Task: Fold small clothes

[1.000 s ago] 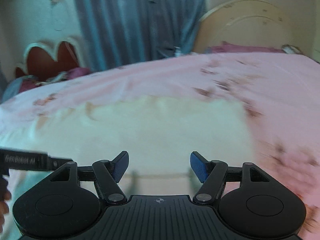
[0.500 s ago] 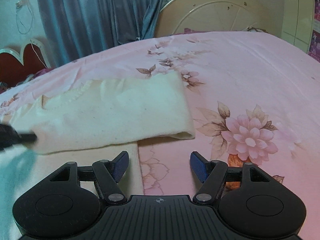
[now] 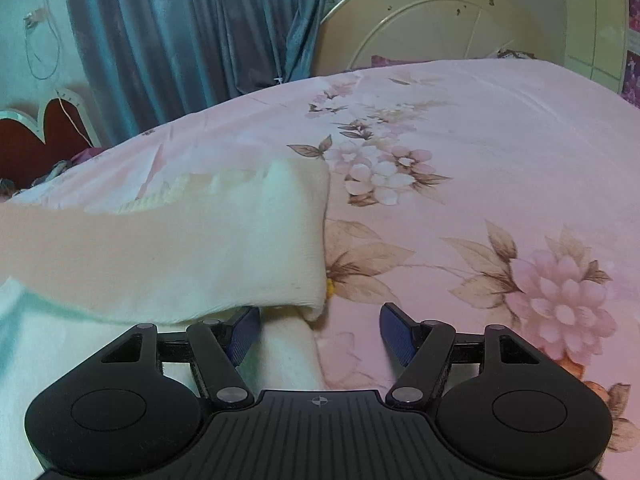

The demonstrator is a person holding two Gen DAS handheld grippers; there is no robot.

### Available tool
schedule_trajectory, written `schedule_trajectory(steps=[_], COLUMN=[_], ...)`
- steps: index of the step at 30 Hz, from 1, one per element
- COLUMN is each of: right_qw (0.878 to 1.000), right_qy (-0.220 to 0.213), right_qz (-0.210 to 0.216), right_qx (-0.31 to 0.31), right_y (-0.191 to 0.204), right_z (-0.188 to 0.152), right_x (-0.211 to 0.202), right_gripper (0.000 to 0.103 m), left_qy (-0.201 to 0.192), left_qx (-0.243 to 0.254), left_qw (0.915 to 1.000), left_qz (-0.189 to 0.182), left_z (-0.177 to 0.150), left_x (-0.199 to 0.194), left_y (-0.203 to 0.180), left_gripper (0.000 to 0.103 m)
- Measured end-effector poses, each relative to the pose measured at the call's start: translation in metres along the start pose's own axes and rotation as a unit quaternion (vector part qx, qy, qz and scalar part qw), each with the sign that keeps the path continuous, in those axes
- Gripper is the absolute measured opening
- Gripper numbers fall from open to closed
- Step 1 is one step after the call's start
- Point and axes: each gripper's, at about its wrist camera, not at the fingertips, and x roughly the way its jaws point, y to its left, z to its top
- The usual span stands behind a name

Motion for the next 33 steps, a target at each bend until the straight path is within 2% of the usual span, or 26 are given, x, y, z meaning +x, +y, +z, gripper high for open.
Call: schedule_trajectory(steps=[3,5,8,10,14,16,17,18,19,20,21,23,26,28,31,32,33], right_qw=[1.000,1.000,1.000,1.000,1.000,1.000,1.000,1.000,1.000,1.000,0.999,0.999,0.999,0.998,0.998,0.998,0.997], right_qy=[0.006,0.002,-0.012,0.006,0.018,0.012,0.006,-0.004,-0.015,-0.025,-0.038,-0.032,-0.011,-0.002,0.007,0.012,0.017], right_qz=[0.023,0.018,-0.014,-0.011,-0.010,-0.008,-0.002,0.001,0.006,0.008,0.011,0.019,0.042,0.052,0.053,0.054,0.057], right_qx=[0.001,-0.015,0.001,0.021,-0.004,-0.003,-0.001,0.000,0.000,-0.002,-0.005,-0.008,0.018,0.031,0.032,0.035,0.039], right_y=[0.002,0.006,-0.004,-0.016,-0.015,-0.019,-0.021,-0.022,-0.022,-0.022,-0.021,-0.018,-0.018,-0.018,-0.012,-0.011,-0.010], right_z=[0.004,0.004,0.004,0.000,0.003,0.003,0.004,0.006,0.009,0.012,0.017,0.027,0.041,0.049,0.060,0.063,0.066], right_x=[0.002,0.001,-0.004,-0.001,-0.007,-0.018,-0.024,-0.029,-0.033,-0.035,-0.035,-0.025,0.001,0.018,0.040,0.047,0.055], right_gripper=[0.013,0.008,0.001,0.001,0.002,0.002,0.007,0.025,0.041,0.073,0.078,0.078,0.077,0.071,0.058,0.045,0.040], left_qy=[0.021,0.035,0.051,0.062,0.063,0.056,0.045,0.032,0.022,0.014,0.007,0.004,0.019,0.027,0.040,0.043,0.044], left_qx=[-0.013,-0.016,-0.016,-0.010,0.020,0.029,0.035,0.042,0.045,0.046,0.049,0.055,0.064,0.066,0.060,0.064,0.069], left_qw=[0.9992,0.9982,0.9966,0.9955,0.9944,0.9937,0.9934,0.9929,0.9928,0.9927,0.9931,0.9938,0.9943,0.9937,0.9937,0.9933,0.9928], left_qz=[0.032,0.047,0.064,0.071,0.082,0.093,0.099,0.106,0.109,0.110,0.107,0.096,0.082,0.086,0.086,0.086,0.087], left_z=[-0.013,-0.022,-0.033,-0.042,-0.048,-0.045,-0.045,-0.044,-0.042,-0.041,-0.039,-0.038,-0.040,-0.043,-0.047,-0.048,-0.050], left_x=[0.010,0.020,0.031,0.037,0.036,0.032,0.027,0.020,0.015,0.010,0.009,0.007,0.016,0.024,0.035,0.039,0.043], left_y=[0.020,0.028,0.036,0.040,0.036,0.034,0.033,0.031,0.029,0.027,0.025,0.018,0.008,0.005,0.006,0.006,0.006], left_gripper=[0.006,0.006,0.006,0.006,0.006,0.011,0.013,0.020,0.021,0.021,0.021,0.021,0.024,0.029,0.030,0.030,0.030])
